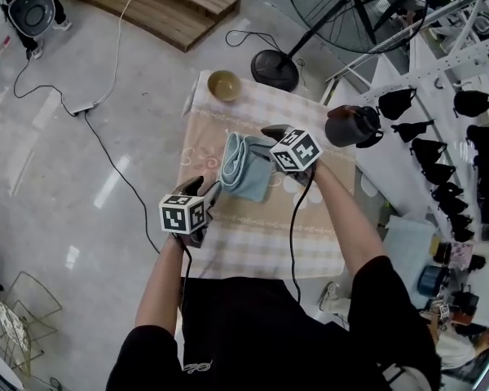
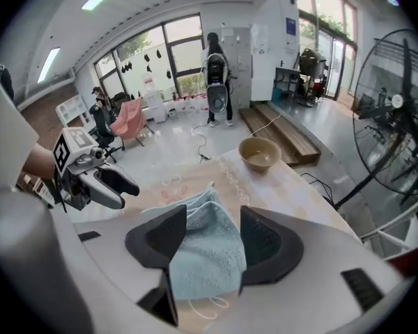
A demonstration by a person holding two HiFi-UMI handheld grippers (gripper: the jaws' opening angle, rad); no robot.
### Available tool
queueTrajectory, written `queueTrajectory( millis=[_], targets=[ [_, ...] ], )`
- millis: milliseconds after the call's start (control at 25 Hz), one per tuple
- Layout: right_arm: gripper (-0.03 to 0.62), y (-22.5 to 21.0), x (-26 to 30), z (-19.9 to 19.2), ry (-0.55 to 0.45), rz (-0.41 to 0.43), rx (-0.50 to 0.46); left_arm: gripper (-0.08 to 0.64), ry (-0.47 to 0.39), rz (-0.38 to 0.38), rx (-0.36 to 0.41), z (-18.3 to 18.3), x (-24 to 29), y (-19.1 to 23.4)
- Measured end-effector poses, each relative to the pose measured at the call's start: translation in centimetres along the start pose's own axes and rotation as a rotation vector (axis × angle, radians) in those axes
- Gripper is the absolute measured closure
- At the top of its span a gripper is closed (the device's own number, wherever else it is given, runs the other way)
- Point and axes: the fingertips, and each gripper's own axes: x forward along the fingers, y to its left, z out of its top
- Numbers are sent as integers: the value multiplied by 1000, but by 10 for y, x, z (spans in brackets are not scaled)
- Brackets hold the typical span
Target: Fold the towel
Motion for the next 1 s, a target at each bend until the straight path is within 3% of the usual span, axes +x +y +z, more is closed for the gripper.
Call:
queueTrajectory(
  millis=[280, 480, 840, 920, 1000],
  targets=[
    [373, 22, -14, -32, -68, -58, 54, 357, -14, 9, 53, -4, -7, -12],
    [373, 46, -16, -58, -111, -69, 104, 357, 38, 25, 106, -24, 0, -25],
    [376, 85, -32, -109, -166, -60, 198, 360, 78, 104, 107, -68, 0, -54],
    [397, 91, -40, -126, -165, -53, 217, 373, 78, 126, 98, -80, 1, -65],
    [467, 96, -46, -143, -163, -54, 230, 406, 91, 162, 107, -91, 0, -72]
  ],
)
